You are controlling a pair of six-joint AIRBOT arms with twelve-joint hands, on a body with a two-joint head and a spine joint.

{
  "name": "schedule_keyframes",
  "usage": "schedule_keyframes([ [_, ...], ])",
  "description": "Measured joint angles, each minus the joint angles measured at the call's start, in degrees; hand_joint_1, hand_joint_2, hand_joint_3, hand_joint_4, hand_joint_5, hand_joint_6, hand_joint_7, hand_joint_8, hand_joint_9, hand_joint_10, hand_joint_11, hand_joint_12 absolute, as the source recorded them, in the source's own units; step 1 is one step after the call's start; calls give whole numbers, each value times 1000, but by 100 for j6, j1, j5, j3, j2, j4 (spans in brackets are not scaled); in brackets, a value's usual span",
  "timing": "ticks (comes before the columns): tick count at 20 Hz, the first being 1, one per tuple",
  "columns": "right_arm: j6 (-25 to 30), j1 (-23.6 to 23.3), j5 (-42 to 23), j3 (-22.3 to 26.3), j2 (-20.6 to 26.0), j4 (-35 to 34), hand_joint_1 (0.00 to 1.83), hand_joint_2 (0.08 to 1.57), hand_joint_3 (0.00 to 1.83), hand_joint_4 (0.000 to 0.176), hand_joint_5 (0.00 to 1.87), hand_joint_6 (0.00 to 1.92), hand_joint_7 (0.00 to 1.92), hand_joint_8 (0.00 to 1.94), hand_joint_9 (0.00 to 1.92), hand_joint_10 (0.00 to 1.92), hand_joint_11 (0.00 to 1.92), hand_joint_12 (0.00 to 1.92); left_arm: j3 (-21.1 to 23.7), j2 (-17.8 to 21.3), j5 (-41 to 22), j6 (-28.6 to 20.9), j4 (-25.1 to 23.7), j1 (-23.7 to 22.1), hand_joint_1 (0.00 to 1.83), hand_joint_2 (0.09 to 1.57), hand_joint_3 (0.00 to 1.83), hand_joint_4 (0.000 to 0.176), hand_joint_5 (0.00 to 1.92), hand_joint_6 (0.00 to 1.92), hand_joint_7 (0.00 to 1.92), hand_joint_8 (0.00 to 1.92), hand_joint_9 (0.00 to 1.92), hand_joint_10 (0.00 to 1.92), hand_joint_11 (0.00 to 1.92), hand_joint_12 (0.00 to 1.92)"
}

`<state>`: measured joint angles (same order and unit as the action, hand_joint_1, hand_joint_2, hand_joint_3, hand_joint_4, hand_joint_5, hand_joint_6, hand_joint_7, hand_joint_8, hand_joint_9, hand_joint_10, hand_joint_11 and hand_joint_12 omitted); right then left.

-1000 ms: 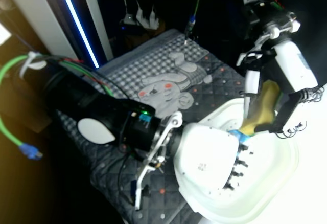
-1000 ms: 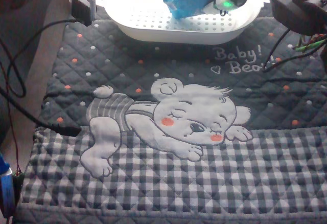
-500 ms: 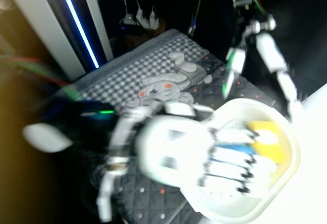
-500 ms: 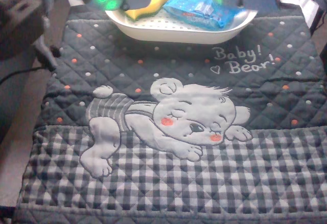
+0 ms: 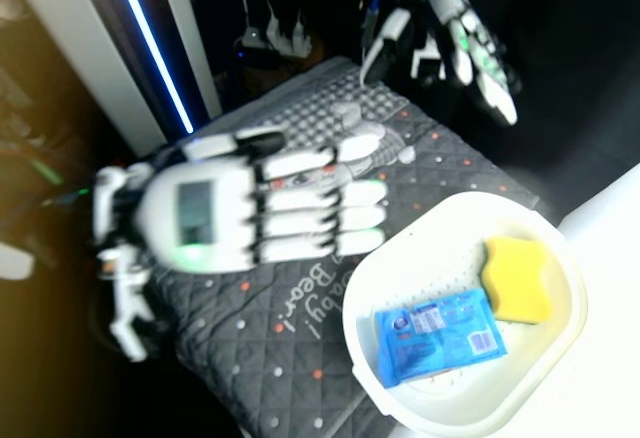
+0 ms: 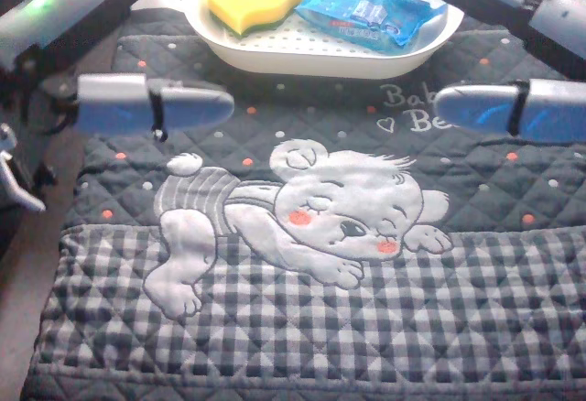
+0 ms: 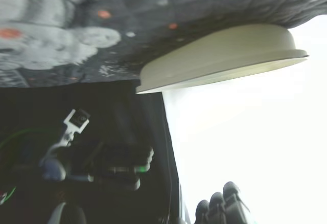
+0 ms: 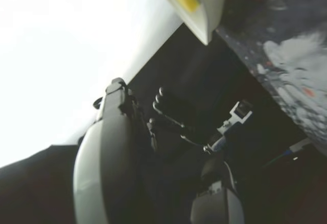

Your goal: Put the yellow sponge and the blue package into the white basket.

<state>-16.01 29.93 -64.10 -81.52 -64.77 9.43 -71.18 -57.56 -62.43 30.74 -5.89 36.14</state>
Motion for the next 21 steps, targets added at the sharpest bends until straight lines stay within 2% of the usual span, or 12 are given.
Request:
schedule_keyframes([
  [3, 4, 535, -636, 356, 186, -179, 456, 1183, 7, 175, 0, 0, 0, 0, 0, 0, 0, 0, 407, 291, -704, 101, 140, 518, 609, 1063, 13, 176, 0, 0, 0, 0, 0, 0, 0, 0],
  [6, 9, 1075, -984, 575, 306, -474, 425, 1146, 3, 176, 0, 0, 102, 14, 0, 0, 0, 0, 763, 514, -1222, 293, 409, 1069, 733, 980, 0, 176, 0, 0, 0, 0, 0, 0, 11, 5],
  [7, 2, 1263, -1113, 651, 341, -623, 388, 1178, 15, 176, 0, 0, 113, 13, 0, 0, 0, 0, 852, 562, -1381, 313, 472, 1272, 780, 983, 0, 167, 0, 0, 0, 0, 0, 0, 36, 18],
  [11, 9, 1886, -1617, 1014, 490, -828, 390, 1149, 0, 176, 0, 0, 49, 1, 0, 0, 0, 0, 1279, 717, -2107, 522, 1021, 2151, 792, 1043, 15, 173, 0, 0, 0, 0, 0, 0, 0, 0],
  [12, 11, 2103, -1779, 1141, 562, -890, 400, 1123, 0, 176, 0, 0, 45, 0, 0, 0, 0, 0, 1384, 734, -2330, 553, 1141, 2452, 823, 1054, 16, 162, 0, 0, 0, 0, 0, 0, 0, 0],
  [13, 13, 2256, -1958, 1244, 614, -966, 577, 1126, 0, 171, 0, 0, 82, 13, 0, 0, 0, 0, 1471, 743, -2520, 592, 1270, 2636, 821, 1062, 16, 161, 0, 0, 0, 0, 0, 0, 0, 0],
  [14, 17, 2452, -2164, 1338, 675, -1115, 650, 1081, 0, 171, 2, 0, 111, 8, 0, 0, 0, 0, 1528, 743, -2675, 623, 1401, 2815, 786, 1053, 10, 162, 0, 0, 0, 0, 0, 0, 0, 0],
  [16, 13, 2811, -2503, 1443, 741, -1467, 562, 1125, 14, 176, 52, 16, 78, 1, 0, 0, 0, 0, 1567, 743, -2887, 671, 1620, 2933, 625, 1082, 16, 149, 0, 0, 0, 0, 0, 0, 35, 17],
  [18, 13, 3038, -2627, 1519, 741, -1652, 525, 1181, 10, 146, 213, 20, 62, 0, 0, 0, 0, 0, 1613, 741, -2946, 678, 1731, 2983, 514, 1089, 13, 139, 0, 0, 0, 0, 0, 0, 60, 31],
  [19, 13, 3110, -2677, 1582, 737, -1690, 426, 1184, 9, 133, 50, 3, 12, 0, 3, 0, 0, 0, 1626, 741, -2938, 682, 1746, 3016, 467, 1124, 24, 153, 0, 0, 0, 0, 0, 0, 59, 33],
  [20, 11, 3115, -2743, 1620, 734, -1648, 404, 1197, 5, 79, 25, 2, 86, 8, 57, 7, 20, 7, 1639, 741, -2929, 680, 1744, 3016, 398, 1160, 32, 131, 0, 0, 0, 0, 0, 0, 56, 35],
  [21, 13, 3134, -2846, 1676, 739, -1591, 445, 1174, 0, 51, 77, 7, 178, 10, 116, 9, 77, 26, 1650, 741, -2933, 702, 1690, 3016, 426, 1203, 14, 106, 0, 0, 0, 0, 1, 0, 58, 49],
])
